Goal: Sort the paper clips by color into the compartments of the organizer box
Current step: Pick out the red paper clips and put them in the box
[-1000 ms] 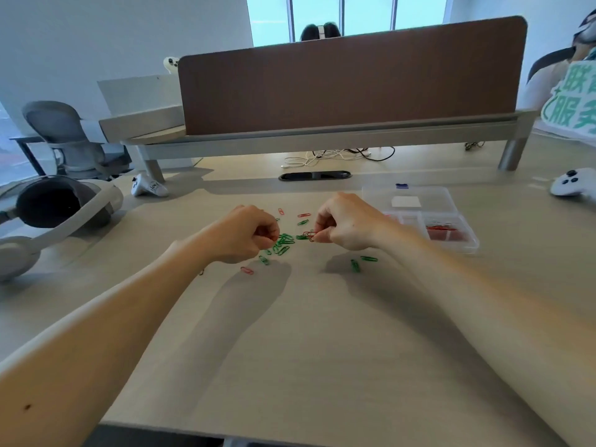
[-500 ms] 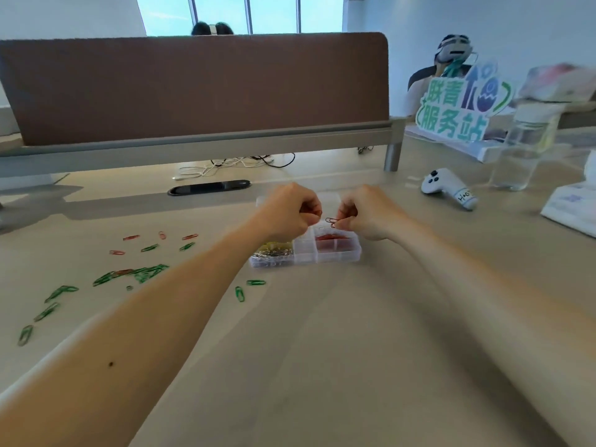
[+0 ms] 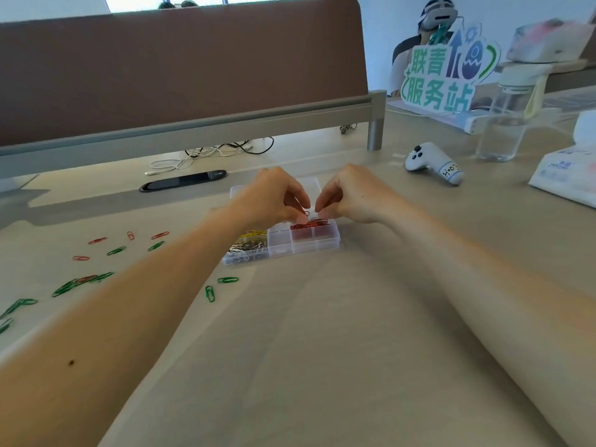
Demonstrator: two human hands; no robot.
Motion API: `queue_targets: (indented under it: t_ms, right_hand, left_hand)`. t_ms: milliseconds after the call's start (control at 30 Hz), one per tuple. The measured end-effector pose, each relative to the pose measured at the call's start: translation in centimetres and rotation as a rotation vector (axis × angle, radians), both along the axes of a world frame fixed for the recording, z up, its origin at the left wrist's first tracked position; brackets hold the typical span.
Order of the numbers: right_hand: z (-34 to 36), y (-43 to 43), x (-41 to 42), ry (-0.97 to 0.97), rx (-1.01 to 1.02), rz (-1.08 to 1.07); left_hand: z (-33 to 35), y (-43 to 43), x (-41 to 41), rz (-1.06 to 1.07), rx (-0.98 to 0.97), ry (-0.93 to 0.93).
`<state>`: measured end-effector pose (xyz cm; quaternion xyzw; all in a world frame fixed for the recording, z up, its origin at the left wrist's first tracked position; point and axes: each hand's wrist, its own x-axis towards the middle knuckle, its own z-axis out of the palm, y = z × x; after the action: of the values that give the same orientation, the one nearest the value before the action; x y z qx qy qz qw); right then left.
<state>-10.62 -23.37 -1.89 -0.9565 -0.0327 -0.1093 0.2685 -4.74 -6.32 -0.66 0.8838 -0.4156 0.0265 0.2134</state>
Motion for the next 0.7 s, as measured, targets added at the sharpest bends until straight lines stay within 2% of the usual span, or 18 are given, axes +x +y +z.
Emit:
queue_targets:
  t_ms: [400,700]
  right_hand:
    - [0.7,2.1,-0.8,-0.080,0.105,-0.040]
    - [2.3,12.7,0.0,-0.029,0.058,0.254]
  left_hand:
    - [1.3,2.7,-1.1,0.021,-0.047,-0.019]
    - [3.6,17.5,-2.2,0.286,-0.006,0.004]
